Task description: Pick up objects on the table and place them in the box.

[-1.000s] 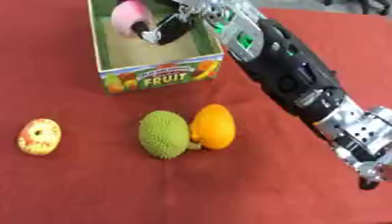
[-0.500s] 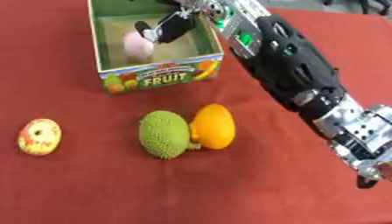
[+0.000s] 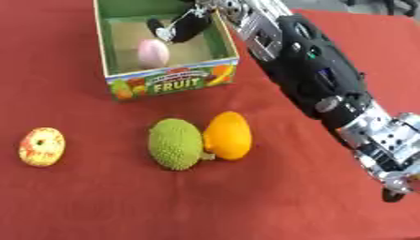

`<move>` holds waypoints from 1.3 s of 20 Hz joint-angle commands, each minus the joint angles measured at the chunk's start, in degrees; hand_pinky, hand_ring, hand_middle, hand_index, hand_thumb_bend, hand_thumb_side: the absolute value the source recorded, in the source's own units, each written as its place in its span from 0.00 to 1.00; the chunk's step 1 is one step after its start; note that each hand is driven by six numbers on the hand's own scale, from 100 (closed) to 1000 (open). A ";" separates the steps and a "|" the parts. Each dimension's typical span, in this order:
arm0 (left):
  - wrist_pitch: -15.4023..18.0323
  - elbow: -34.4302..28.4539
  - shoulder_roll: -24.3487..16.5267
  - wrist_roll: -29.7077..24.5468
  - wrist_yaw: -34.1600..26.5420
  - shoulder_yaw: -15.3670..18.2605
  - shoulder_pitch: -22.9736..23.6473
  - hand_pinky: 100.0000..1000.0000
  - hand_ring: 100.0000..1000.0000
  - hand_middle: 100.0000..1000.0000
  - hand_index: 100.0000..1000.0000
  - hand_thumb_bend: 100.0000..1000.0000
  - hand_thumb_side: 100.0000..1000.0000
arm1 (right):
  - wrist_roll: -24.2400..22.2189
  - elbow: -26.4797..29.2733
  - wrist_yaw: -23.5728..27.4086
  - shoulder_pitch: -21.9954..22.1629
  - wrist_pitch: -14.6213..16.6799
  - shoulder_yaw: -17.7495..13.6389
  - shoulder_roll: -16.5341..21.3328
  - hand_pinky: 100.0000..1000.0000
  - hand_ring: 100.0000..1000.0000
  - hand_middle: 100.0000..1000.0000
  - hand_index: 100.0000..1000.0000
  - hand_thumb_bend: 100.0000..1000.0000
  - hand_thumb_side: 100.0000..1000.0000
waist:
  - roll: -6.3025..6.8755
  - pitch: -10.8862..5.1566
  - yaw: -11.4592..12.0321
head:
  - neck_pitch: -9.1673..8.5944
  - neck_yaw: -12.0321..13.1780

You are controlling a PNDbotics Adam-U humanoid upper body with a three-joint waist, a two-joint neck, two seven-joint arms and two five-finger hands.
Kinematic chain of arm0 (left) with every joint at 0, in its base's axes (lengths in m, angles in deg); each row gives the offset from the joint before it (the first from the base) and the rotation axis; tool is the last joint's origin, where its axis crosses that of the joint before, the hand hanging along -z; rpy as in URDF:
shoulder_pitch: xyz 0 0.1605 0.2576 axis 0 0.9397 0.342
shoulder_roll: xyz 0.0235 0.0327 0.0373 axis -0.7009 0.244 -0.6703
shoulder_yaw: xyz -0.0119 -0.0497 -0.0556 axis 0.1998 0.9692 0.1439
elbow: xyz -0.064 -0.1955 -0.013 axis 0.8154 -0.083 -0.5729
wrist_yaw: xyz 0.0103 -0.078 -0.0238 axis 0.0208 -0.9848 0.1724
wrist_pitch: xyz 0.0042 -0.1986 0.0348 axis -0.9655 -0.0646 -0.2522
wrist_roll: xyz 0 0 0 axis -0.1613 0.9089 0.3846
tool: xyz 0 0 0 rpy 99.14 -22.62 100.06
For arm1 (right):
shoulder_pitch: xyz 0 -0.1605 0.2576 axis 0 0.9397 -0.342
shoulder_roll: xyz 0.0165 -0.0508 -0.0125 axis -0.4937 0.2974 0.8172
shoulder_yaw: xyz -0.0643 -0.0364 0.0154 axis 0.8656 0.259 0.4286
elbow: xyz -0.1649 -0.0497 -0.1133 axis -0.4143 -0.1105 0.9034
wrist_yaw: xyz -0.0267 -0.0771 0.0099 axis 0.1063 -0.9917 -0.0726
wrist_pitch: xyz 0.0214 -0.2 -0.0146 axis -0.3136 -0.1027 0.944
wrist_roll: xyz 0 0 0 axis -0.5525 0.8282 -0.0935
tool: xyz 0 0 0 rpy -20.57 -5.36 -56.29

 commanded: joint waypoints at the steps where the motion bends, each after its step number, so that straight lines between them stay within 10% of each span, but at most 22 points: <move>1: 0.05 -0.87 -1.11 -0.11 -0.11 0.34 0.11 0.75 0.83 0.77 0.85 0.08 0.75 | 0.84 5.37 3.12 0.37 -0.49 -1.23 4.26 0.91 0.94 0.77 0.93 0.00 0.09 | -0.27 -2.03 -0.16 | 0.03 0.28; 6: -0.02 -0.87 -1.29 0.37 0.37 0.68 0.62 0.75 0.83 0.77 0.85 0.07 0.76 | 1.93 24.55 10.67 9.19 -2.34 -2.31 15.75 0.89 0.92 0.75 0.92 0.00 0.01 | -0.72 -1.85 -0.66 | -0.28 1.48; 7: -0.02 -0.87 -1.29 0.45 0.46 0.71 0.64 0.75 0.83 0.77 0.85 0.07 0.76 | 2.17 29.28 12.02 11.79 -2.86 -2.97 18.23 0.89 0.91 0.75 0.92 0.19 0.04 | -0.76 -1.75 -0.71 | -0.42 1.66; 8: -0.04 -0.87 -1.28 0.51 0.53 0.72 0.67 0.75 0.83 0.77 0.85 0.07 0.76 | 2.34 33.70 13.09 14.19 -3.42 -3.73 20.36 0.89 0.91 0.75 0.91 0.00 0.00 | -0.76 -1.65 -0.82 | -0.58 1.92; 10: -0.04 -0.87 -1.23 0.57 0.65 0.70 0.69 0.75 0.83 0.77 0.85 0.07 0.76 | 2.85 39.92 14.65 18.25 -3.91 -5.21 23.73 0.89 0.90 0.75 0.91 0.03 0.01 | -0.65 -1.49 -1.03 | -0.81 2.27; 20: -0.10 -0.87 -1.15 0.54 0.99 0.56 1.18 0.75 0.83 0.77 0.85 0.07 0.76 | 5.88 42.01 15.46 29.16 3.99 -5.43 29.79 0.88 0.90 0.74 0.91 0.00 0.18 | 0.00 -1.11 -1.92 | -0.84 3.25; 26: -0.20 -0.87 -1.01 0.25 0.94 0.16 1.31 0.75 0.84 0.77 0.85 0.07 0.77 | 4.13 42.01 14.10 33.13 3.41 -3.19 29.60 0.88 0.90 0.74 0.91 0.00 0.27 | 0.16 -1.07 -2.15 | -0.65 3.33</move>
